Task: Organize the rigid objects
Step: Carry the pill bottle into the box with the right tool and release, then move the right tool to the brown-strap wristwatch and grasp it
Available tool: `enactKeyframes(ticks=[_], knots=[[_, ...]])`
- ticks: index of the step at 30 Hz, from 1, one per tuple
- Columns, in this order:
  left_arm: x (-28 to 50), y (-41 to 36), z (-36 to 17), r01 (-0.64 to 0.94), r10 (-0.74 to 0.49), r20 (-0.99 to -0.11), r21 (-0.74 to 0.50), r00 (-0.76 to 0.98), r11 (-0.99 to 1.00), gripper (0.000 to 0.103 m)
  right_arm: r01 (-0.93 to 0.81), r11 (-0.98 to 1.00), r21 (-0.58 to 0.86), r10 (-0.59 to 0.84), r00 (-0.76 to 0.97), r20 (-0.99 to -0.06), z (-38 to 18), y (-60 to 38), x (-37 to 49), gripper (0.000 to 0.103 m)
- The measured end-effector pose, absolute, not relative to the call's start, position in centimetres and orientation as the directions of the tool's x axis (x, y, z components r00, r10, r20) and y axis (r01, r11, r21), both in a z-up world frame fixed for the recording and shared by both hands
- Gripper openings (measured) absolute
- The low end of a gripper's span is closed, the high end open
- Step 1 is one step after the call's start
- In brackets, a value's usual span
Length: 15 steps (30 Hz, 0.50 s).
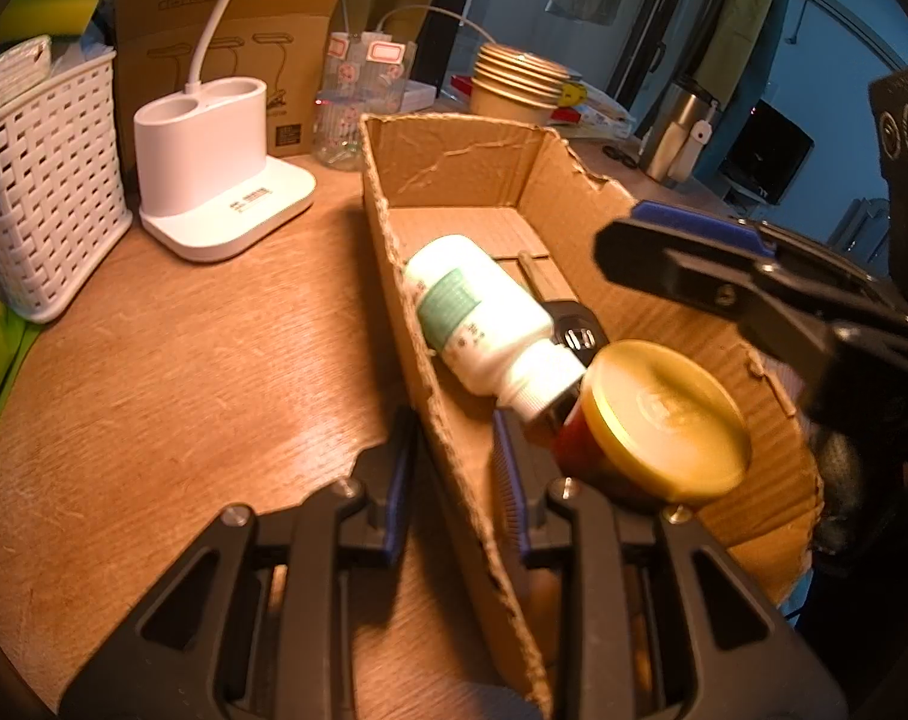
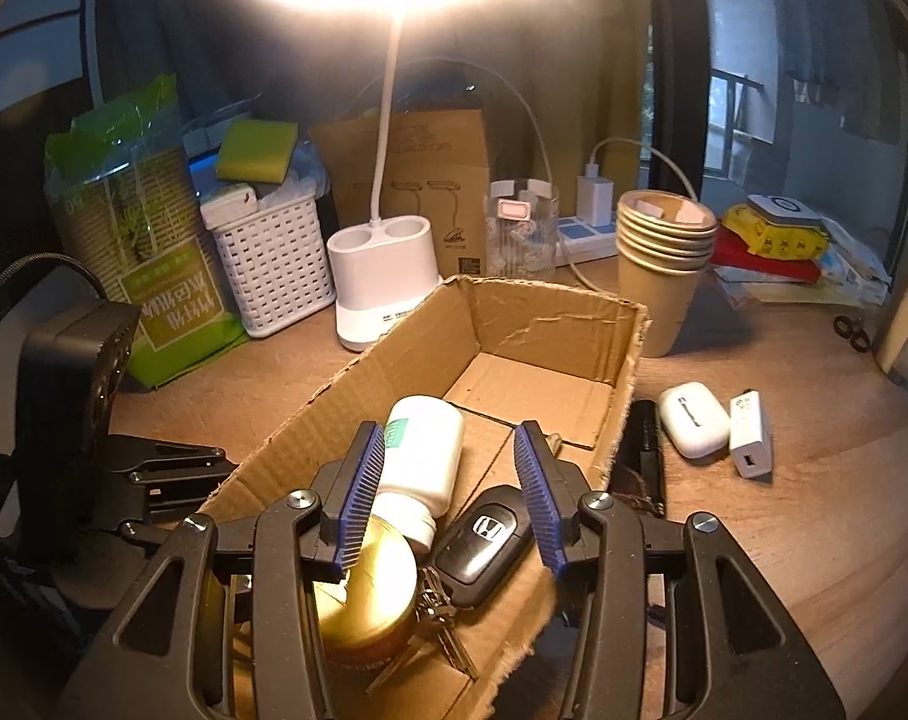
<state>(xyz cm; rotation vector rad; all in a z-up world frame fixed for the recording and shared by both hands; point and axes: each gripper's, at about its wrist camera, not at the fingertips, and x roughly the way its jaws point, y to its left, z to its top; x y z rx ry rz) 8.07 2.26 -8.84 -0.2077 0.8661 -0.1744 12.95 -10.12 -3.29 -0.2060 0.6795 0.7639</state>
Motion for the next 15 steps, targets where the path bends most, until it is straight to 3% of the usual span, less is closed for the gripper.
enactKeyframes(ticks=[15], knots=[[8.1,2.3,-8.9,0.068,-0.235,-0.735,-0.251,0.636,0.966,0.028,-0.606,0.792,0.070,0.516,0.605,-0.606,-2.4,-14.7,12.8,0.050]])
